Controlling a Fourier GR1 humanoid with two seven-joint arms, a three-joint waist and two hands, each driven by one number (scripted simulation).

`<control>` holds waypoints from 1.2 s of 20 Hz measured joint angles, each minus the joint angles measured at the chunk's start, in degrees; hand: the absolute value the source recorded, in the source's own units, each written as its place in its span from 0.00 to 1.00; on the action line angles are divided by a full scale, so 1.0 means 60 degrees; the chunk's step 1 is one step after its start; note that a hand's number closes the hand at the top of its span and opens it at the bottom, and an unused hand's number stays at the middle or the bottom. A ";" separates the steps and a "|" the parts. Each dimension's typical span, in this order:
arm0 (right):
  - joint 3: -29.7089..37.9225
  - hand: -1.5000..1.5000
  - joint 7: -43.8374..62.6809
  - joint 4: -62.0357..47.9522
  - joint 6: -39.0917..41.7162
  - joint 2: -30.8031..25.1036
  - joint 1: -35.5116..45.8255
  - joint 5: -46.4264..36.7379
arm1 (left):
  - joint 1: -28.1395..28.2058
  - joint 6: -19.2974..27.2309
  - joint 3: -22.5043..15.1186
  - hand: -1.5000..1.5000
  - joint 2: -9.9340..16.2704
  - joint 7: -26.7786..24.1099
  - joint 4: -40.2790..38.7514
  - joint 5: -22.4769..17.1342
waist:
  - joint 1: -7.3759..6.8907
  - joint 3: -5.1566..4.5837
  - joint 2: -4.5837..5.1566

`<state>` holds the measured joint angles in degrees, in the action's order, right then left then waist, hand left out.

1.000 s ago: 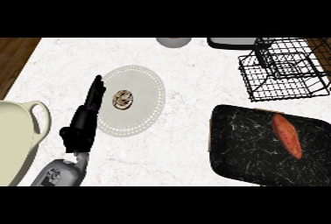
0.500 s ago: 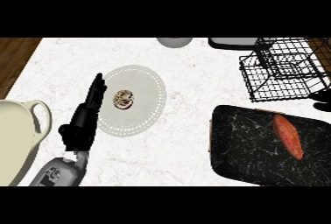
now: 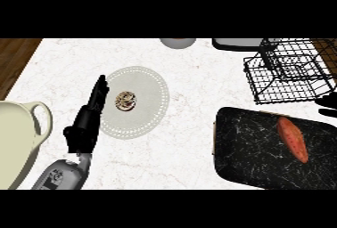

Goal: Pick the sweet potato from the tray and place it in the tiered basket

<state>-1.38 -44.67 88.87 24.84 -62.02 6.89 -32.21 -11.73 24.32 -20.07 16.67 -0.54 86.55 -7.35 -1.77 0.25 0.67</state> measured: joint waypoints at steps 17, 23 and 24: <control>-0.2119 0.00 -0.1985 -0.4989 -0.1916 0.1074 0.2197 -0.1648 | 0.0154 -0.0192 0.0295 0.50 -0.0276 0.0296 0.0257 0.0407 | 0.0081 -0.0031 -0.0063; -0.2588 0.00 -0.2149 -0.5790 -0.2081 0.1439 0.2853 -0.1947 | 0.0072 -0.0297 0.0467 0.50 -0.0492 0.0184 -0.0059 0.0524 | 0.0132 -0.0036 -0.0067; -0.2647 0.00 -0.2146 -0.5906 -0.2062 0.1499 0.3017 -0.1968 | 0.0095 -0.0295 0.0477 0.50 -0.0531 0.0168 -0.0059 0.0550 | 0.0128 -0.0035 -0.0067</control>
<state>-17.27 -57.54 53.44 12.47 -53.03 24.99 -44.01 -11.16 22.55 -17.21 13.48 0.47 86.20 -4.05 -1.01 0.04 0.26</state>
